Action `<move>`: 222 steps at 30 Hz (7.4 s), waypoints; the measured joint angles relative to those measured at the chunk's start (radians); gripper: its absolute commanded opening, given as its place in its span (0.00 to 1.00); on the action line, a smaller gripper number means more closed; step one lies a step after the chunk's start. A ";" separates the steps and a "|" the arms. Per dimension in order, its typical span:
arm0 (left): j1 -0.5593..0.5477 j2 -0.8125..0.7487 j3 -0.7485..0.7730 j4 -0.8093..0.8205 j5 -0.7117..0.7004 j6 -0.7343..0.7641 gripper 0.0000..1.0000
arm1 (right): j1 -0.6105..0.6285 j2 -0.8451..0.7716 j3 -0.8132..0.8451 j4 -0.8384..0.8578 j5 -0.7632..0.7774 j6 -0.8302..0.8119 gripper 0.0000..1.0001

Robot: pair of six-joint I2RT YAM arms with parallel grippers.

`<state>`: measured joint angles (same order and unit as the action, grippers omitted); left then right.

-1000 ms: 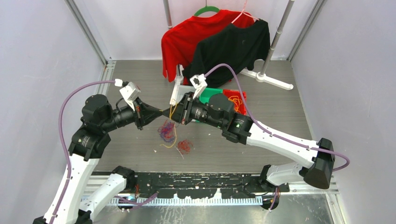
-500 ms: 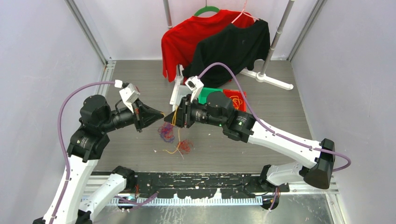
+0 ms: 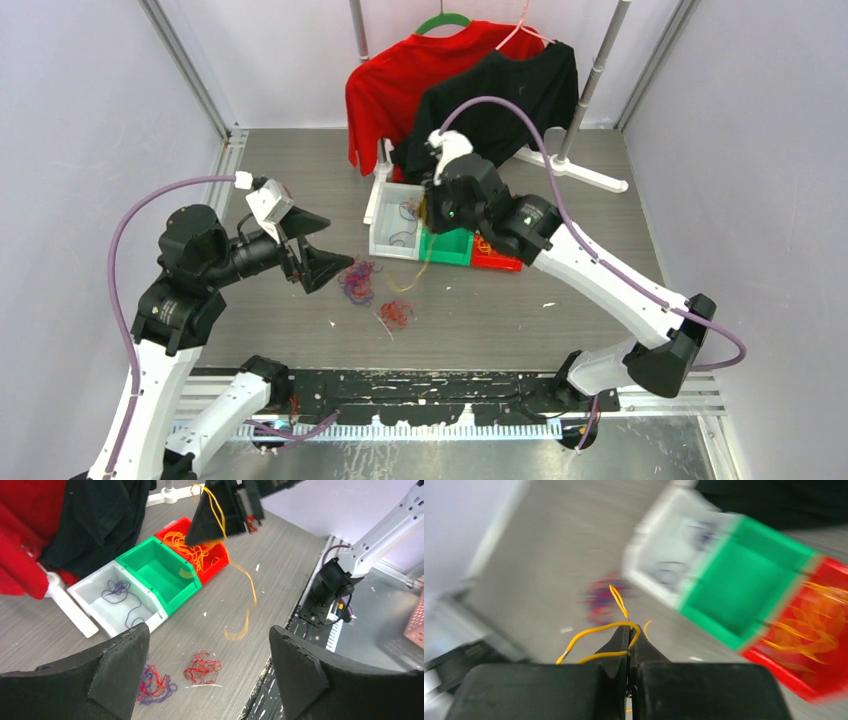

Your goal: Untangle the cables

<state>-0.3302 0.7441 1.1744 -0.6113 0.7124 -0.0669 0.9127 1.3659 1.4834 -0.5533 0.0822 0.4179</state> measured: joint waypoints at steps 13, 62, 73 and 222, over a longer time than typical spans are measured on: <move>0.000 -0.008 0.017 -0.090 -0.098 0.050 0.96 | -0.338 0.088 -0.118 -0.061 0.661 -0.231 0.01; 0.000 -0.035 0.048 -0.130 -0.115 0.106 0.98 | -0.445 0.424 -0.155 -0.079 0.404 -0.175 0.62; 0.000 -0.035 0.049 -0.150 -0.114 0.129 0.98 | -0.467 0.283 -0.113 -0.171 0.293 -0.180 0.50; -0.087 0.101 -0.274 -0.204 -0.069 0.303 0.57 | 0.192 0.016 -0.376 0.335 -0.009 0.225 0.01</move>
<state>-0.4171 0.8448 0.9005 -0.8154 0.6430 0.2363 1.1046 1.3815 1.1072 -0.2180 0.0734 0.6430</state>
